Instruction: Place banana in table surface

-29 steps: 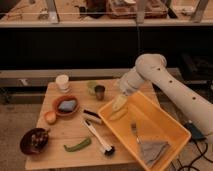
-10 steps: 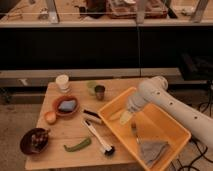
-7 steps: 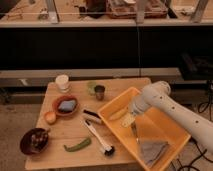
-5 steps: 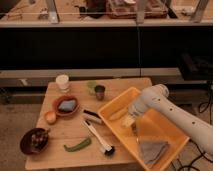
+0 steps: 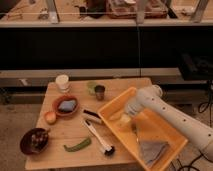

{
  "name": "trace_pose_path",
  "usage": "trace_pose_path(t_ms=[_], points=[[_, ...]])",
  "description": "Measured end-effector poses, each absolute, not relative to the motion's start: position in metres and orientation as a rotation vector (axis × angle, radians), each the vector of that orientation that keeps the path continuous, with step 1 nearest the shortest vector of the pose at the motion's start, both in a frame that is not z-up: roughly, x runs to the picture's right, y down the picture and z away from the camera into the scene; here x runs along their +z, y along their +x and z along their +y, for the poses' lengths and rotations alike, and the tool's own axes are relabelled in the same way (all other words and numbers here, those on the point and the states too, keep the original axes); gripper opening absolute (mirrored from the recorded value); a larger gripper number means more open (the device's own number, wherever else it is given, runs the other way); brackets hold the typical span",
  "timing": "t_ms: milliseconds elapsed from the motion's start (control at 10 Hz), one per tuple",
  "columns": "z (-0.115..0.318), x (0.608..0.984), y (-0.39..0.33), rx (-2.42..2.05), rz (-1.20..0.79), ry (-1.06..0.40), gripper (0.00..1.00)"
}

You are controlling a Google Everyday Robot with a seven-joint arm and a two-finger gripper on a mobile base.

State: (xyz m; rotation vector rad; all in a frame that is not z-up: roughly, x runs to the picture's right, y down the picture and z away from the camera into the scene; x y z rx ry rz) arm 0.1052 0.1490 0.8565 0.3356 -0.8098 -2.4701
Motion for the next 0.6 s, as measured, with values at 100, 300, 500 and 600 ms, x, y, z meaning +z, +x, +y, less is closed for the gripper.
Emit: trace_pose_path(t_ms=[100,300,500,600], points=[[0.15,0.862,0.101,-2.474,-0.819,0.333,0.8],[0.161,0.878,0.1,-2.472,-0.843,0.308,0.8],[0.17,0.89,0.099,-2.461,-0.86,0.28,0.79],[0.173,0.893,0.098,-2.46,-0.868,0.271,0.74]])
